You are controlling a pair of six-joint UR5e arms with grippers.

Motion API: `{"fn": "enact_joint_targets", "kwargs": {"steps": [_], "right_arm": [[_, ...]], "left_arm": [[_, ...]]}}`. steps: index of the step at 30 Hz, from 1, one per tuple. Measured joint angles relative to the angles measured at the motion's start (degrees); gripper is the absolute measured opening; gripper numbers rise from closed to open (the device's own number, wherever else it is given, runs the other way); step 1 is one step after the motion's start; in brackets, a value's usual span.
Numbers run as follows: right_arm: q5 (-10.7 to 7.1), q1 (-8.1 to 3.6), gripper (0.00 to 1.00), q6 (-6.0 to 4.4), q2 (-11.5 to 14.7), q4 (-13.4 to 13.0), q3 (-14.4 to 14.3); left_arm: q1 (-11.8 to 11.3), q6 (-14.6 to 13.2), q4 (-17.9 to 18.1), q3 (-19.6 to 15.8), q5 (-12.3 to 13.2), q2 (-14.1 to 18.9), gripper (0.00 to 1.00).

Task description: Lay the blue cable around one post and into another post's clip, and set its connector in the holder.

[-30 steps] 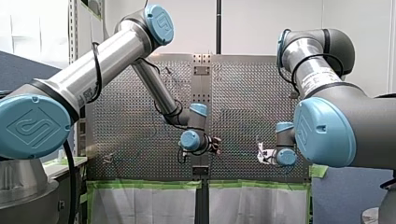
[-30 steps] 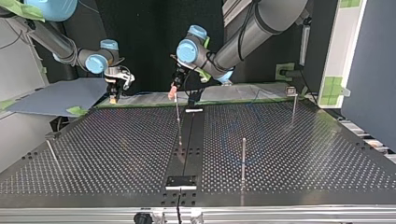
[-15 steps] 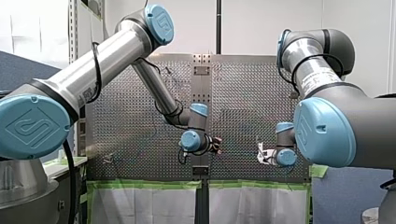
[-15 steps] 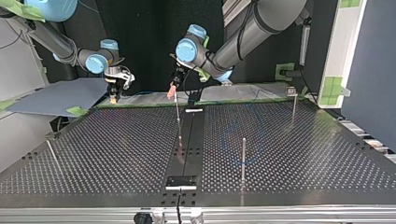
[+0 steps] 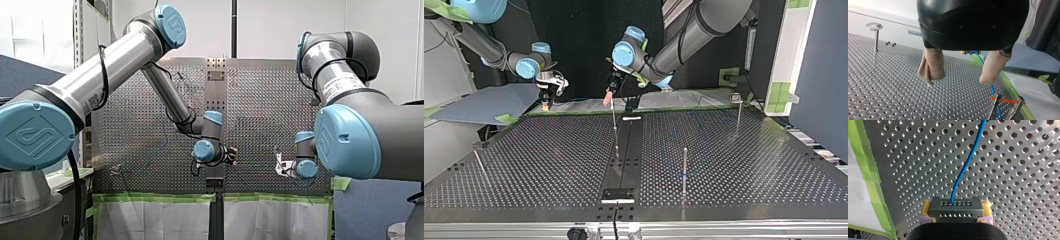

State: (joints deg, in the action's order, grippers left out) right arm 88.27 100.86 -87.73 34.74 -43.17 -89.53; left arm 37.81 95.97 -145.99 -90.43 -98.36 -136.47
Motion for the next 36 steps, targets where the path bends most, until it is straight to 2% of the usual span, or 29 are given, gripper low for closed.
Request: {"fn": "enact_joint_targets", "kwargs": {"steps": [7,12,17,20,31,36], "right_arm": [[0.0,0.0,0.0,-0.02,-0.03,-0.07,0.0],[-0.12,0.0,0.0,-0.41,-0.04,-0.11,0.0],[-0.25,0.0,0.0,-0.85,-0.08,-0.1,0.0],[-0.27,0.0,0.0,-0.93,-0.12,-0.06,0.0],[-0.42,0.01,0.0,-1.1,-0.27,-0.02,-0.01],[-1.14,0.0,0.0,-1.55,-0.46,-0.31,-0.01]], "left_arm": [[0.0,0.18,-0.06,0.01,-0.65,-0.03,1.0],[0.25,-0.05,-0.33,-0.19,-1.02,0.22,1.0],[2.14,-1.88,-2.23,-1.94,-2.96,2.05,1.0],[3.54,-1.97,-3.64,-3.31,-4.36,3.44,1.0],[8.86,2.75,-8.99,-8.2,-9.7,8.78,1.0],[9.18,5.01,-11.22,-8.67,-11.96,11.04,1.0]]}}
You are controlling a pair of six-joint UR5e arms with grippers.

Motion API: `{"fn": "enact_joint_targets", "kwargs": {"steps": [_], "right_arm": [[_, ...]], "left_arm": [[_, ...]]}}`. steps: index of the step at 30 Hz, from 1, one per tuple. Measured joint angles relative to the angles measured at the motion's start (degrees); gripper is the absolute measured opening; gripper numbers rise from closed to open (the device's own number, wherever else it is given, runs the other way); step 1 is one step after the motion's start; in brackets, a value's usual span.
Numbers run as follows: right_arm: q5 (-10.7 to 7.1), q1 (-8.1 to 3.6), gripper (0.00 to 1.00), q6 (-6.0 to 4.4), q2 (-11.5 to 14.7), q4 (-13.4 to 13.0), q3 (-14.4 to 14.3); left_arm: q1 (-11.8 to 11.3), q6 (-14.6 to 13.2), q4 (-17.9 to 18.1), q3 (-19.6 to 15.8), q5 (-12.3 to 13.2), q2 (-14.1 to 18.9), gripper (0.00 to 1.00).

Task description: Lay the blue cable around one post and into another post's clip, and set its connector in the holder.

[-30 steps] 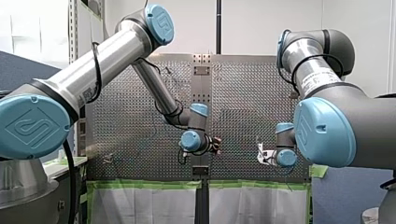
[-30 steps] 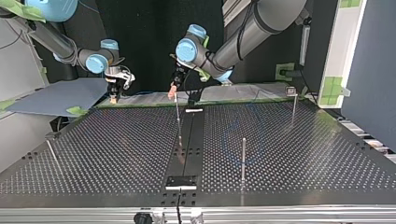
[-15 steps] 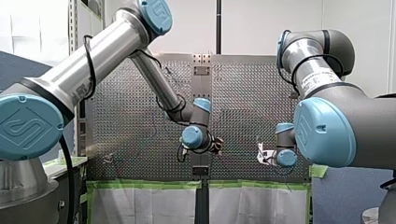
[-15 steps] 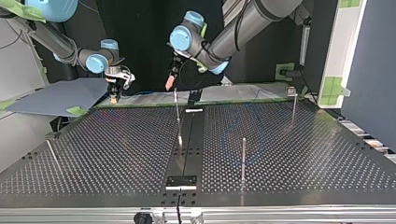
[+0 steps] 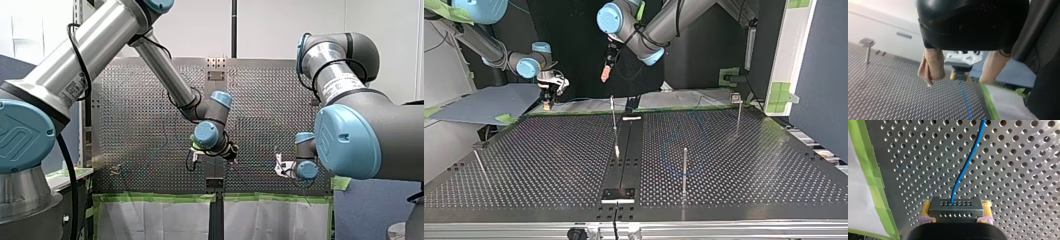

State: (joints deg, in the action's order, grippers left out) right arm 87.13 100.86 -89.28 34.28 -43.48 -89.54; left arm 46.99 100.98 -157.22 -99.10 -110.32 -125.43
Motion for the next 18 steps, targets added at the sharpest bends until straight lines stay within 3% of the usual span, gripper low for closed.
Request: {"fn": "enact_joint_targets", "kwargs": {"steps": [18], "right_arm": [[-0.49,0.0,0.0,-0.55,-0.54,-0.37,0.01]], "left_arm": [[-8.15,8.67,-8.69,-0.05,-8.66,8.67,1.0]]}}
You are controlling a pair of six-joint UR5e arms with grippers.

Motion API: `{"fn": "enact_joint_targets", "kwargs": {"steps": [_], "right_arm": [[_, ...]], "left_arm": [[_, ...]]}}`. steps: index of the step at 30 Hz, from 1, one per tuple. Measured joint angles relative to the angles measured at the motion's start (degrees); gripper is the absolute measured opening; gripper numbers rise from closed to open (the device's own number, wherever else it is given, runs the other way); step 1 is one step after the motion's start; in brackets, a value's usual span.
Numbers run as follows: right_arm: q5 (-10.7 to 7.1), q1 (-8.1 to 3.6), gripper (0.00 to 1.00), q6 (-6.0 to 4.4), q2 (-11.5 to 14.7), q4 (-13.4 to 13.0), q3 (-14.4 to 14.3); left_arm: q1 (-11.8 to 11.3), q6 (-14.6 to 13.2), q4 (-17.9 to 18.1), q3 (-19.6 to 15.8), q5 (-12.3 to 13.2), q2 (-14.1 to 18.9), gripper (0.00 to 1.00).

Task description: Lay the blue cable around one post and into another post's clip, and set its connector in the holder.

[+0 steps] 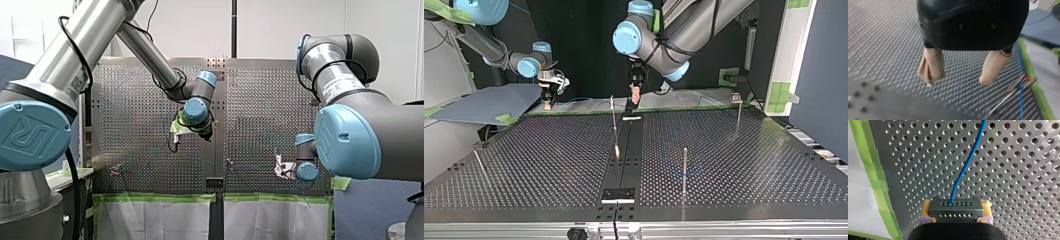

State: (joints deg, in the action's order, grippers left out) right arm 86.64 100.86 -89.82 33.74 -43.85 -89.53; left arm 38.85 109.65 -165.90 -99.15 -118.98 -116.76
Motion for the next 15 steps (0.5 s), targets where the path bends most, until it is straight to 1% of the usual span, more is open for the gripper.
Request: {"fn": "enact_joint_targets", "kwargs": {"steps": [8,13,15], "right_arm": [[-0.3,0.0,0.0,-0.17,-0.1,-0.05,0.0],[-0.32,0.0,0.0,-0.19,-0.16,-0.09,0.0],[-0.32,0.0,0.0,-0.19,-0.18,-0.1,0.0]], "left_arm": [[-4.27,4.27,-3.2,-0.05,-2.98,4.27,1.0],[-6.92,6.92,-3.66,-0.06,-5.26,6.92,1.0],[-7.84,7.83,-3.66,-0.06,-5.81,7.84,1.0]]}}
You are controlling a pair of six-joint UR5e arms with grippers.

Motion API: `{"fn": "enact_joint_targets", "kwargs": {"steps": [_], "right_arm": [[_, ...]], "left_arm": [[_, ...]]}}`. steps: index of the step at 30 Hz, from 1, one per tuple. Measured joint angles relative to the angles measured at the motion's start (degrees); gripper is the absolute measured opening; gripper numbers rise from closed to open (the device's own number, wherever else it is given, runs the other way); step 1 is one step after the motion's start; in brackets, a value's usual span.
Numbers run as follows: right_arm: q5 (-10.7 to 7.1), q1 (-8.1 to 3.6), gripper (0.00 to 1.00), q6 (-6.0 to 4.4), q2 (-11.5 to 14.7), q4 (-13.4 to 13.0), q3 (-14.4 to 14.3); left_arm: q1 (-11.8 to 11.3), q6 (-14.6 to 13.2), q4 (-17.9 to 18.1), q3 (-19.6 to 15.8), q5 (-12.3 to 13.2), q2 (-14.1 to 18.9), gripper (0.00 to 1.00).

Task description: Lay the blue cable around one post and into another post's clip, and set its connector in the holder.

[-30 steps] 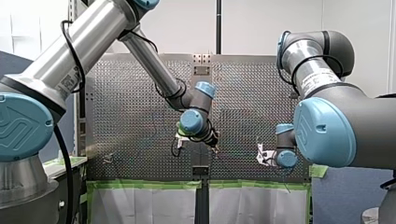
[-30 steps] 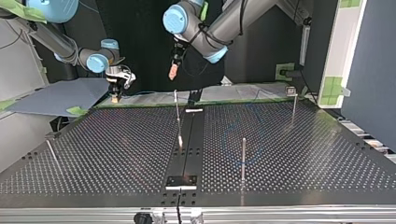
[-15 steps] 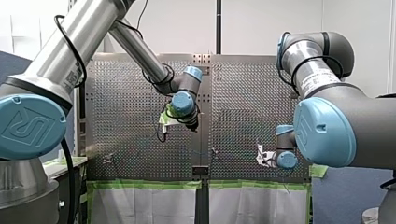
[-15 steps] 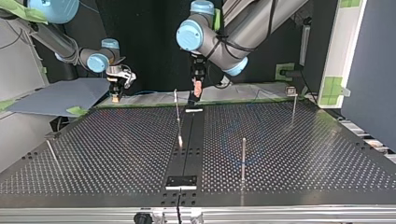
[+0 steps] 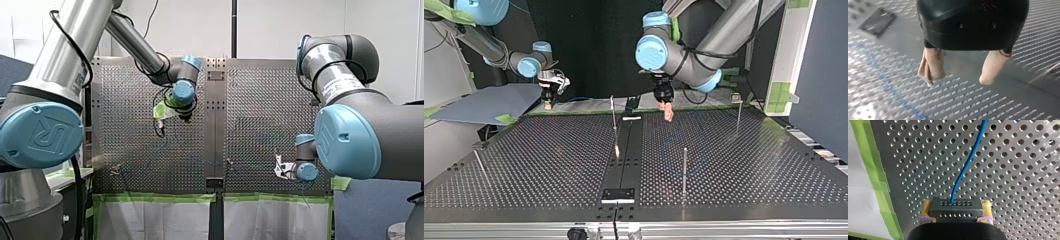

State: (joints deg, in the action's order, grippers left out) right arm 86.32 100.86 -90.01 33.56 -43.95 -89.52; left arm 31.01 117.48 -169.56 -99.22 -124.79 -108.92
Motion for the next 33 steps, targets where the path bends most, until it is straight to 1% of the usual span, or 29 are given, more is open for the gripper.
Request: {"fn": "enact_joint_targets", "kwargs": {"steps": [4,7,12,19,24,27,33], "right_arm": [[0.0,-0.01,0.0,-0.09,-0.01,-0.12,0.0],[-0.06,-0.01,0.0,-0.2,-0.07,-0.27,0.0],[-0.08,-0.01,0.0,-0.26,-0.11,-0.35,0.0],[-0.09,0.0,0.0,-0.27,-0.23,-0.36,0.0],[-0.09,0.0,0.0,-0.27,-0.27,-0.36,0.0],[-0.09,0.0,0.0,-0.27,-0.33,-0.36,0.0],[-0.09,0.0,0.0,-0.27,-0.43,-0.35,0.0]], "left_arm": [[-1.94,1.95,-0.06,0.01,-0.48,1.95,1.0],[-2.84,3.22,-0.07,0.0,-0.57,3.22,1.0],[-3.64,5.47,-0.08,-0.02,-0.6,5.46,1.0],[-4.47,9.76,-0.05,-0.02,-0.59,9.75,1.0],[-5.23,12.22,0.73,-0.01,-0.63,12.21,1.0],[-5.76,13.7,1.65,-0.01,-0.26,13.84,1.0],[-6.72,16.41,2.55,-0.02,2.1,16.84,1.0]]}}
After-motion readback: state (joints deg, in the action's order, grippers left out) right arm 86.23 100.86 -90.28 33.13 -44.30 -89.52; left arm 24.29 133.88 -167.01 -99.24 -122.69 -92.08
